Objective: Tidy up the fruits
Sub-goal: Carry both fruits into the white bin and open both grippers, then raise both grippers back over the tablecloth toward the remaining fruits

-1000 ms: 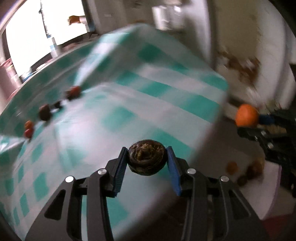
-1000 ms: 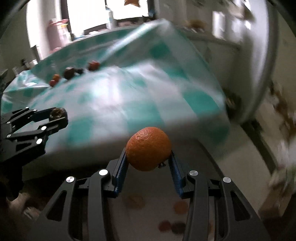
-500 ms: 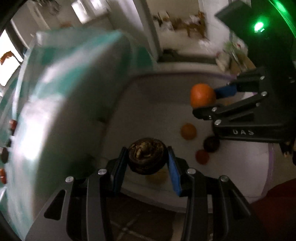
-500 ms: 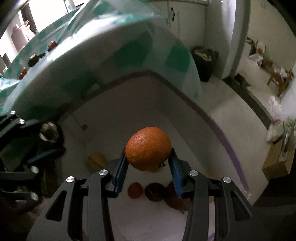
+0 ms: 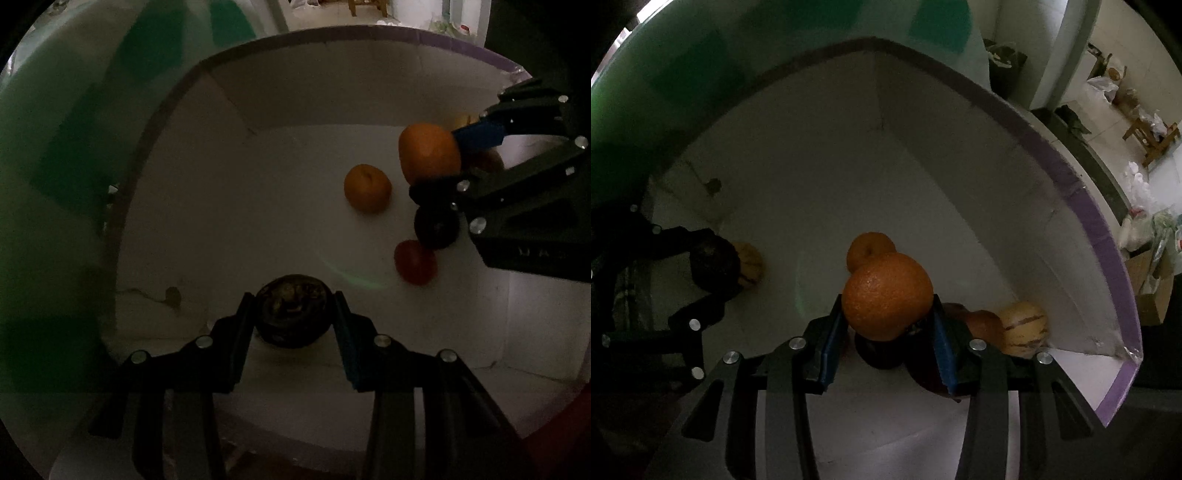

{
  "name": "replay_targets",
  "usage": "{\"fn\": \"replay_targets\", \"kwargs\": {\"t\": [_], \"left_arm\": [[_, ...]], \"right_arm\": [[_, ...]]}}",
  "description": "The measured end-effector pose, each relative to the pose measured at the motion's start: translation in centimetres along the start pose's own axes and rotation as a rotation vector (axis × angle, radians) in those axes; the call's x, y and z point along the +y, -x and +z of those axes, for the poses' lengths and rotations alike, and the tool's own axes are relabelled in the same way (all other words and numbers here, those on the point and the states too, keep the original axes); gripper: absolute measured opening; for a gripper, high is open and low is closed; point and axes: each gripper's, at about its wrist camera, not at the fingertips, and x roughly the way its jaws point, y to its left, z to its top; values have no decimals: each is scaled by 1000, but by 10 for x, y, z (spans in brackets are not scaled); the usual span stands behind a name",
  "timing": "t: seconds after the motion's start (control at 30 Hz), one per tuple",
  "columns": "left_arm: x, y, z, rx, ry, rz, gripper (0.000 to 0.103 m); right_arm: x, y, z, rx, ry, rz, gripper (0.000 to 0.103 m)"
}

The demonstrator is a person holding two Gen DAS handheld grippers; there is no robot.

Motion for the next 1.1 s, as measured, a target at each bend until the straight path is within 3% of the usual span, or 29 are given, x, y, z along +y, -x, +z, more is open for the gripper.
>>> {"fn": "replay_targets", "kwargs": {"t": [0.4, 0.6, 0.63, 0.93, 1.1], "left_arm": [[1, -8, -4, 7, 9, -17, 45], [-3, -9, 2, -7, 8, -7, 56], [-3, -9, 2, -13, 10, -4, 62], [1, 23, -1, -106, 28, 37, 74], [8, 60, -4, -202, 38, 40, 78]], "right_arm": [[-2, 0, 5, 13, -12, 15, 45], [-5, 6, 9, -27, -32, 16, 61], [-5, 8, 9, -34, -32, 9, 63], [6, 48, 20, -98, 5, -43, 74], [7, 83, 31, -145, 43, -94, 76]]}}
